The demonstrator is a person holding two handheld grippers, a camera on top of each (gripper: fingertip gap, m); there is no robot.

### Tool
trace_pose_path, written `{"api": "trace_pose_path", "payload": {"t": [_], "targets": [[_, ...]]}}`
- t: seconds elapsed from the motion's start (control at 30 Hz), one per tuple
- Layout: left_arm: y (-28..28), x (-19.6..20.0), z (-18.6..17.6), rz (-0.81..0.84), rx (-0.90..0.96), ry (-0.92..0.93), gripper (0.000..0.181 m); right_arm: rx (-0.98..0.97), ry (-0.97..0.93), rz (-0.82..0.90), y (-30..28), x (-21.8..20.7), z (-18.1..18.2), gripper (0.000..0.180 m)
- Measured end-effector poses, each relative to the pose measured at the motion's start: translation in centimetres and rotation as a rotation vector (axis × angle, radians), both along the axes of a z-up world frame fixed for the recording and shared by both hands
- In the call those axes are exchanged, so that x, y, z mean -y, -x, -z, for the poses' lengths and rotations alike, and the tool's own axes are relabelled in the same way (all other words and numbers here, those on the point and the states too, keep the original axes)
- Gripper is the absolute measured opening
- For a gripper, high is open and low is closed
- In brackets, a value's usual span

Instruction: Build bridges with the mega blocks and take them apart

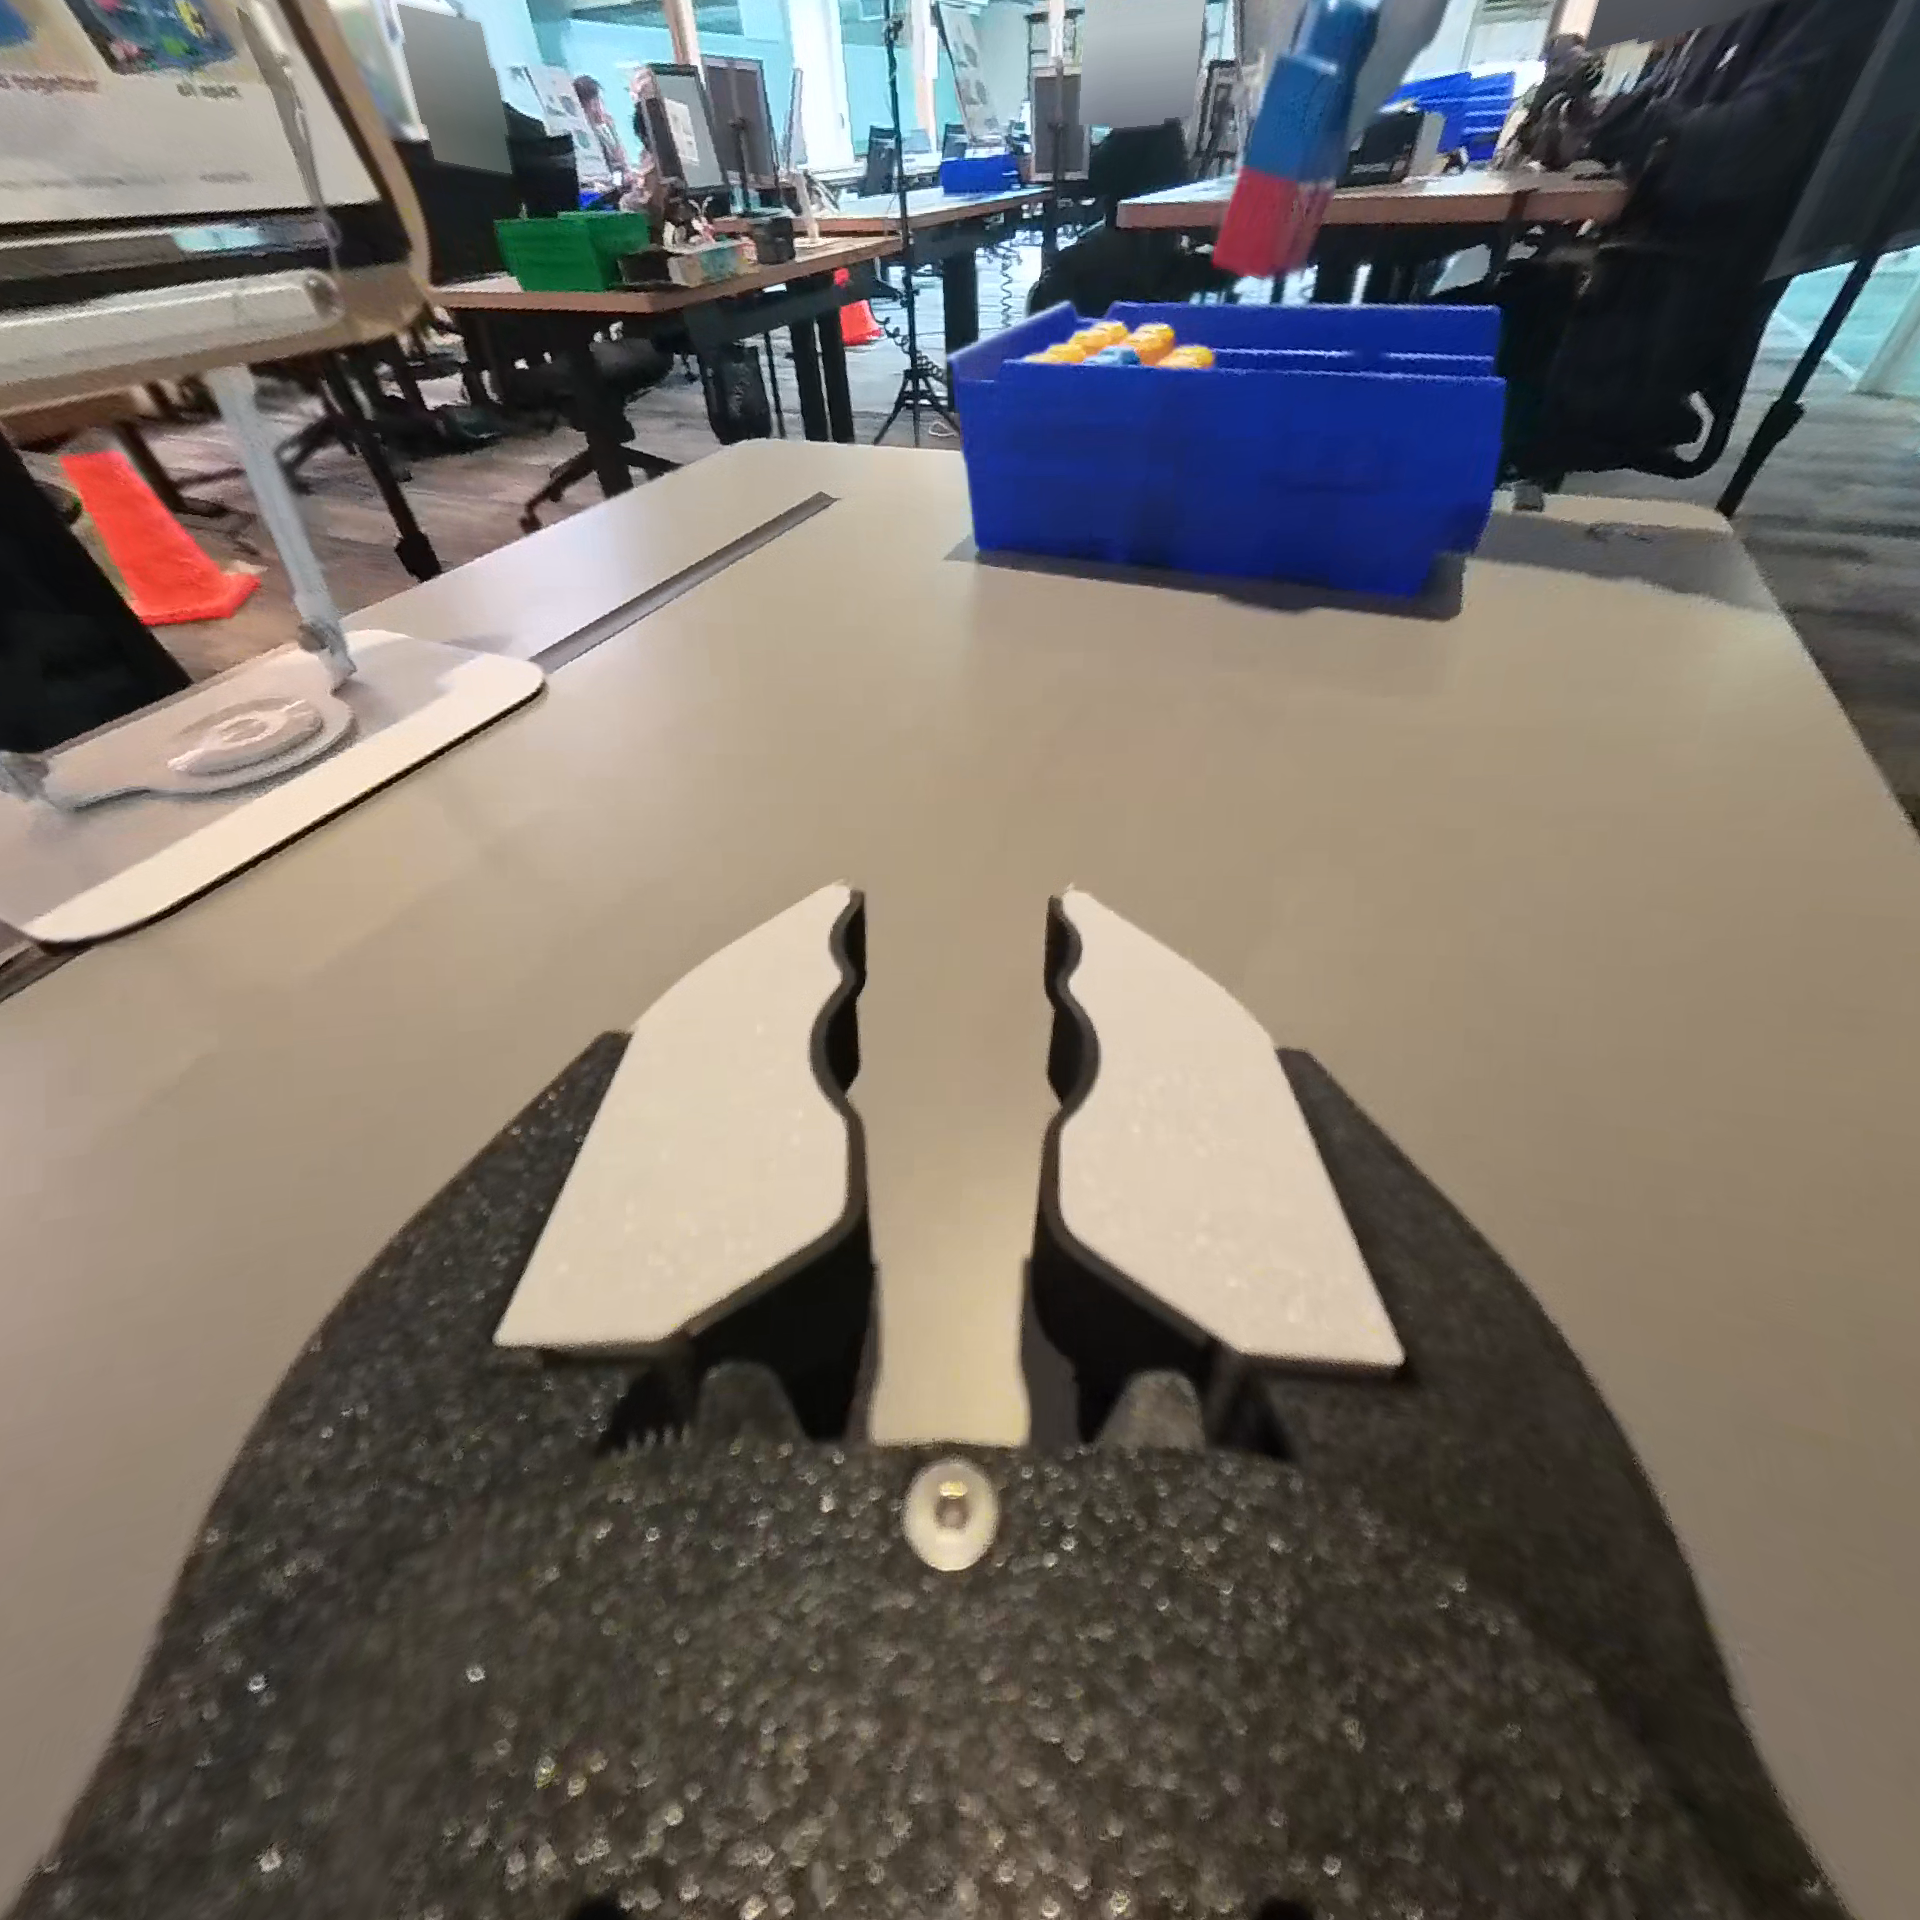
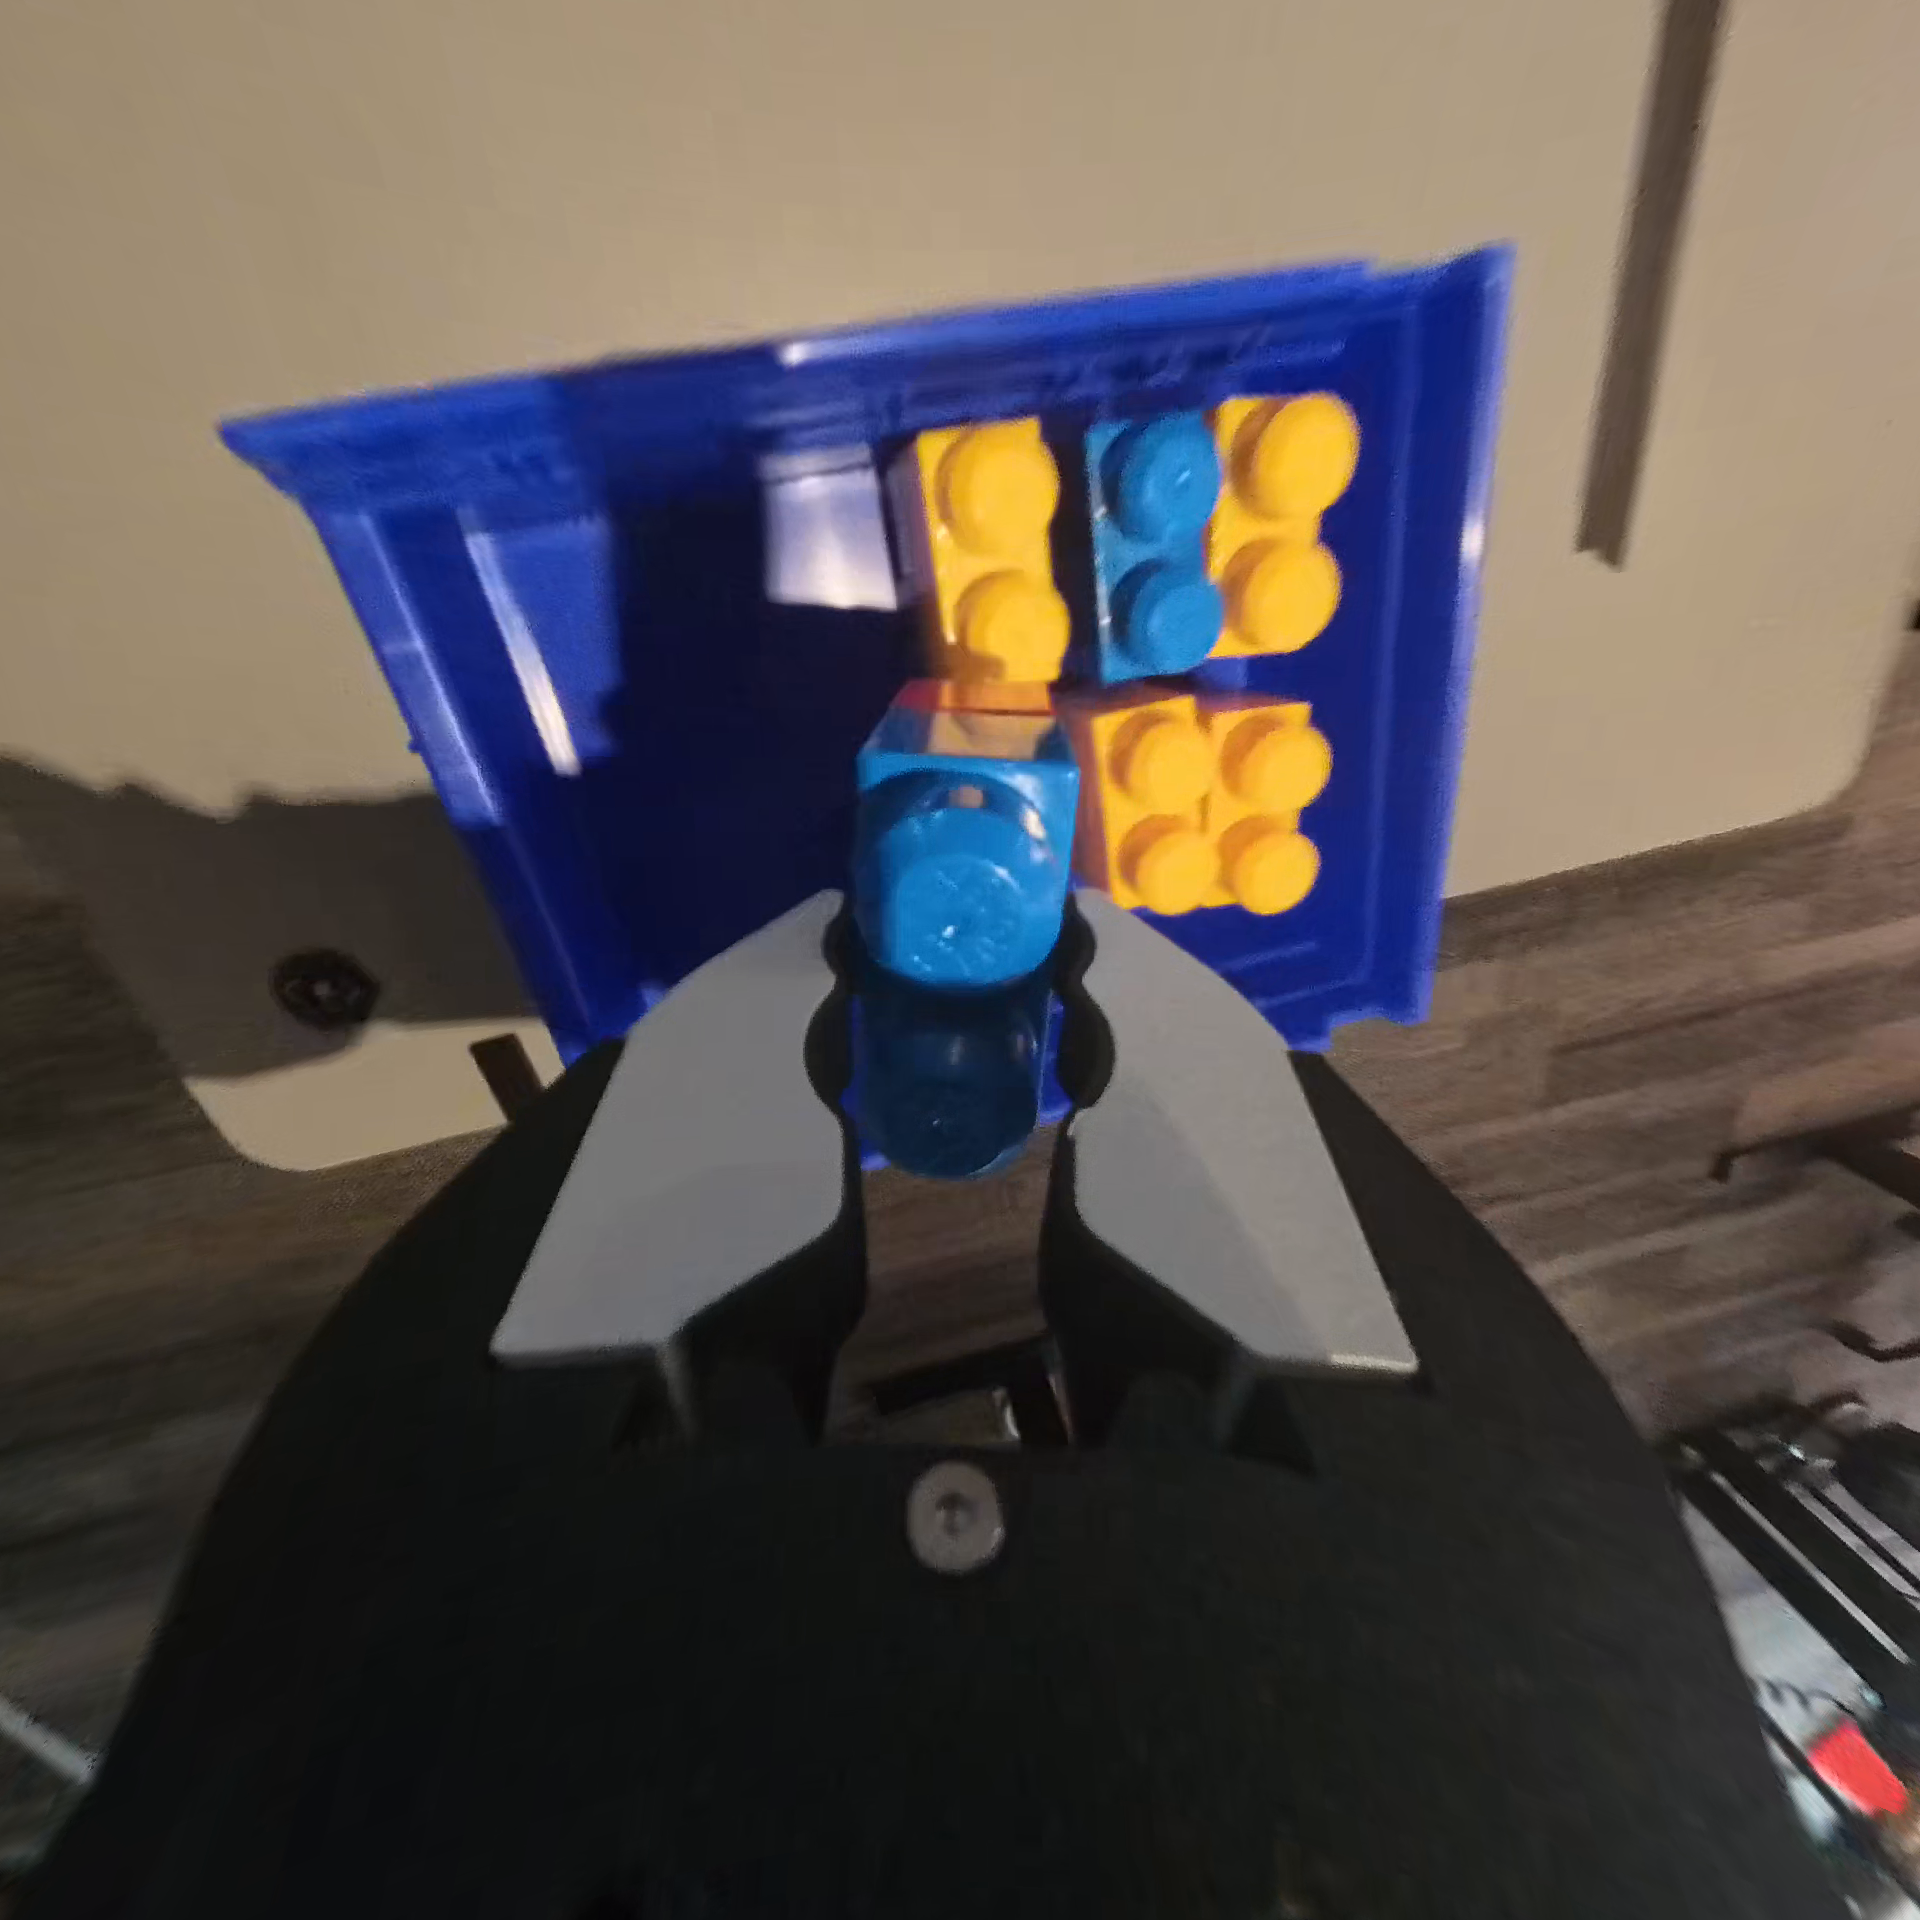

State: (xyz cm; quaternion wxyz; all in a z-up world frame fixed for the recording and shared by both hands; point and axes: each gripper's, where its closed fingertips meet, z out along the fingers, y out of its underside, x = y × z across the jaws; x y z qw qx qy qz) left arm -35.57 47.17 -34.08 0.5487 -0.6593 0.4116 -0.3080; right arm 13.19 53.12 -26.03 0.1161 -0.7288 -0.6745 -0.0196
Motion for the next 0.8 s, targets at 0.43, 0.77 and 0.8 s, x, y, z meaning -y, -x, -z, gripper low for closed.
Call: {"api": "trace_pose_path", "payload": {"t": [0.43,0.77,0.8], "targets": [[-5.2,0.3,-0.2,-0.022,0.023,-0.026,0.028,-0.03,0.15,-0.049,-2.2,-1.8,10.1,0.037],[-5.8,0.4,0.0,-0.01,0.015,-0.016,0.028,-0.027,0.156,-0.026,-1.8,-2.9,12.4,0.048],[-5.8,0.4,-0.1,-0.008,0.015,-0.017,0.028,-0.025,0.16,-0.015,-1.8,-2.8,12.4,0.056]]}}
